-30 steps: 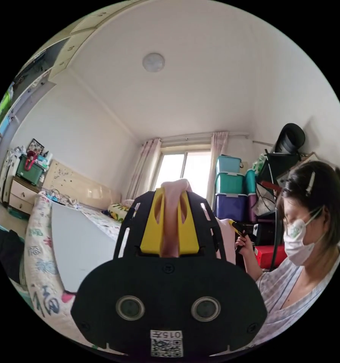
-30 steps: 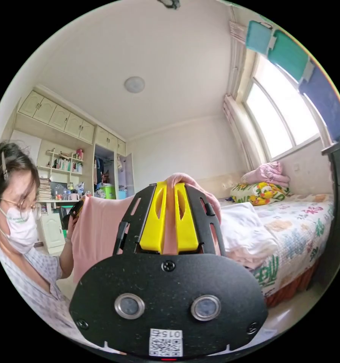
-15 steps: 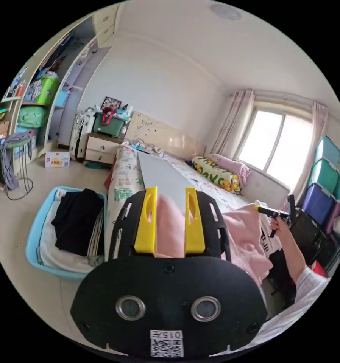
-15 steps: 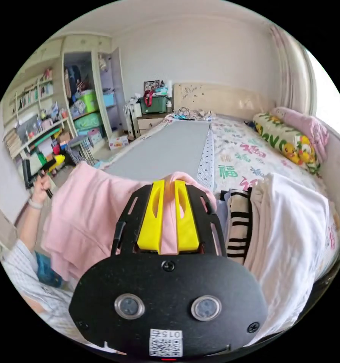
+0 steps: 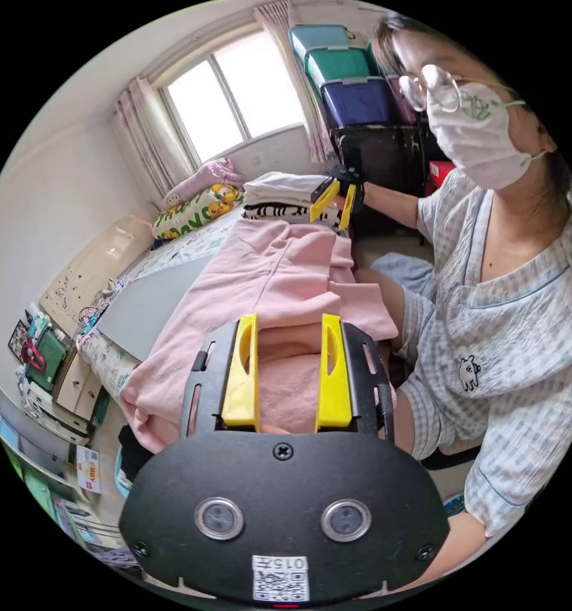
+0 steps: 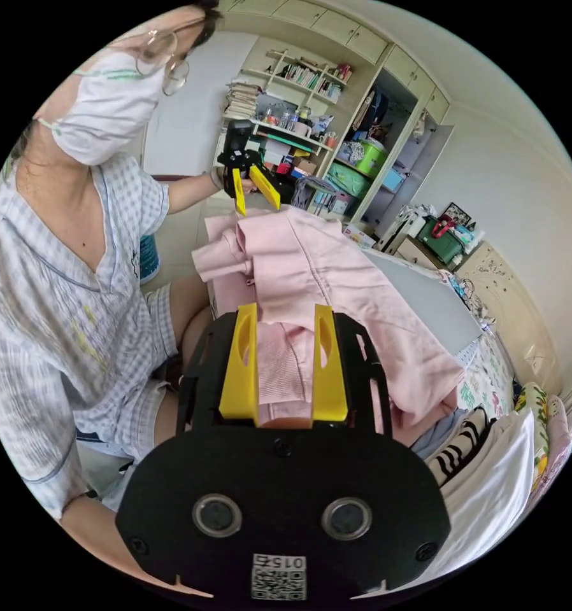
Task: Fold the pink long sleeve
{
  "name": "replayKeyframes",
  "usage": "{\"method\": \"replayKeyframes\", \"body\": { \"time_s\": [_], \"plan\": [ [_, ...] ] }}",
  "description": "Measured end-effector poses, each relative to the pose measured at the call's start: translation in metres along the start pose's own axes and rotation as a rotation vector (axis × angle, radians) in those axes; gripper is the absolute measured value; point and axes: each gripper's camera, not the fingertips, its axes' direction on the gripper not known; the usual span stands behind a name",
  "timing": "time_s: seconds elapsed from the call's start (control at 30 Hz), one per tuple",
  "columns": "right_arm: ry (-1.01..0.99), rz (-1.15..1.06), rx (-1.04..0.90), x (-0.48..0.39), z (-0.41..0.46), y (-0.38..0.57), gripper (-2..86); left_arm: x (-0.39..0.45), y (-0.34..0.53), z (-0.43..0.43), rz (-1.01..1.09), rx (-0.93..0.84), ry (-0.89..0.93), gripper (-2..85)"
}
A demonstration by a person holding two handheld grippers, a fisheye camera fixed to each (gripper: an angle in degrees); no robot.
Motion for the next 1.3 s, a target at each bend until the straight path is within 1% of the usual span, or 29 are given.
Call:
{"method": "replayKeyframes", "body": {
  "time_s": [0.07, 0.13, 0.2, 0.27, 0.33, 0.4, 0.43, 0.53, 0.6, 0.67, 0.7, 0.73, 0.77, 0.83, 0.9, 0.93, 0.97, 1.0, 1.07, 1.1, 1.13, 1.17, 1.2, 1.27, 1.3],
  "plan": [
    [-0.019, -0.006, -0.056, 0.003, 0.026, 0.001, 13.4, 0.004, -0.014, 0.032, 0.037, -0.08, -0.004, 12.2],
    [-0.046, -0.024, -0.096, 0.004, 0.046, 0.002, 12.7, 0.004, -0.021, 0.043, 0.038, -0.094, -0.023, 9.9],
    [-0.1, -0.032, -0.175, 0.007, 0.069, 0.005, 10.6, -0.004, -0.025, 0.052, -0.002, -0.104, -0.038, 7.0],
    [-0.032, -0.009, -0.152, 0.011, 0.081, 0.011, 6.4, -0.012, -0.026, 0.068, -0.026, -0.132, 0.015, 4.4],
    [-0.058, 0.019, -0.128, 0.018, 0.082, 0.016, 4.7, -0.015, -0.026, 0.075, -0.036, -0.134, 0.034, 3.1],
    [-0.081, 0.05, -0.096, 0.025, 0.08, 0.021, 4.0, -0.019, -0.026, 0.073, -0.053, -0.111, 0.035, 2.2],
    [-0.084, 0.063, -0.074, 0.029, 0.077, 0.023, 3.7, -0.024, -0.027, 0.068, -0.078, -0.072, 0.041, 1.8],
    [-0.006, 0.11, -0.007, 0.047, 0.058, 0.021, 3.0, -0.058, -0.028, 0.042, -0.179, 0.052, 0.042, 1.2],
    [0.103, 0.136, 0.036, 0.073, 0.041, 0.003, 2.7, -0.095, -0.043, 0.024, -0.219, 0.099, -0.014, 1.1],
    [0.337, 0.263, 0.107, 0.146, 0.022, -0.051, 3.0, -0.179, -0.093, -0.004, -0.313, 0.184, -0.172, 1.3],
    [0.395, 0.317, 0.142, 0.169, 0.018, -0.068, 3.2, -0.206, -0.108, -0.012, -0.365, 0.222, -0.237, 1.4],
    [0.488, 0.442, 0.23, 0.217, 0.012, -0.096, 3.9, -0.258, -0.134, -0.024, -0.493, 0.321, -0.376, 1.6],
    [0.533, 0.558, 0.31, 0.257, 0.008, -0.115, 4.7, -0.301, -0.151, -0.031, -0.644, 0.409, -0.491, 1.9],
    [0.558, 0.707, 0.325, 0.293, 0.006, -0.126, 8.1, -0.329, -0.162, -0.037, -0.813, 0.465, -0.629, 2.7],
    [0.491, 0.705, 0.323, 0.288, 0.007, -0.12, 10.3, -0.311, -0.169, -0.042, -0.752, 0.49, -0.62, 4.4],
    [0.414, 0.637, 0.315, 0.268, 0.01, -0.107, 10.6, -0.286, -0.171, -0.04, -0.67, 0.454, -0.537, 5.4],
    [0.342, 0.561, 0.292, 0.239, 0.015, -0.088, 10.7, -0.254, -0.165, -0.034, -0.603, 0.399, -0.409, 6.1],
    [0.305, 0.529, 0.272, 0.223, 0.018, -0.076, 10.5, -0.235, -0.16, -0.031, -0.571, 0.382, -0.343, 6.3],
    [0.193, 0.475, 0.214, 0.156, 0.028, -0.02, 10.3, -0.143, -0.128, -0.023, -0.44, 0.338, -0.125, 6.8],
    [0.166, 0.464, 0.2, 0.139, 0.03, -0.006, 10.3, -0.12, -0.12, -0.022, -0.419, 0.324, -0.087, 7.0],
    [0.096, 0.43, 0.165, 0.105, 0.033, 0.021, 10.3, -0.072, -0.104, -0.02, -0.384, 0.294, -0.033, 7.3],
    [0.028, 0.4, 0.123, 0.073, 0.036, 0.043, 10.4, -0.026, -0.089, -0.019, -0.358, 0.275, -0.004, 7.5],
    [0.006, 0.394, 0.104, 0.057, 0.038, 0.053, 10.5, -0.004, -0.082, -0.019, -0.35, 0.276, 0.001, 7.5],
    [0.015, 0.419, 0.115, 0.0, 0.039, 0.085, 10.7, 0.07, -0.058, -0.011, -0.376, 0.264, -0.013, 7.8],
    [0.032, 0.42, 0.124, -0.014, 0.04, 0.09, 10.7, 0.086, -0.055, -0.008, -0.388, 0.254, -0.022, 7.9]
  ]
}}
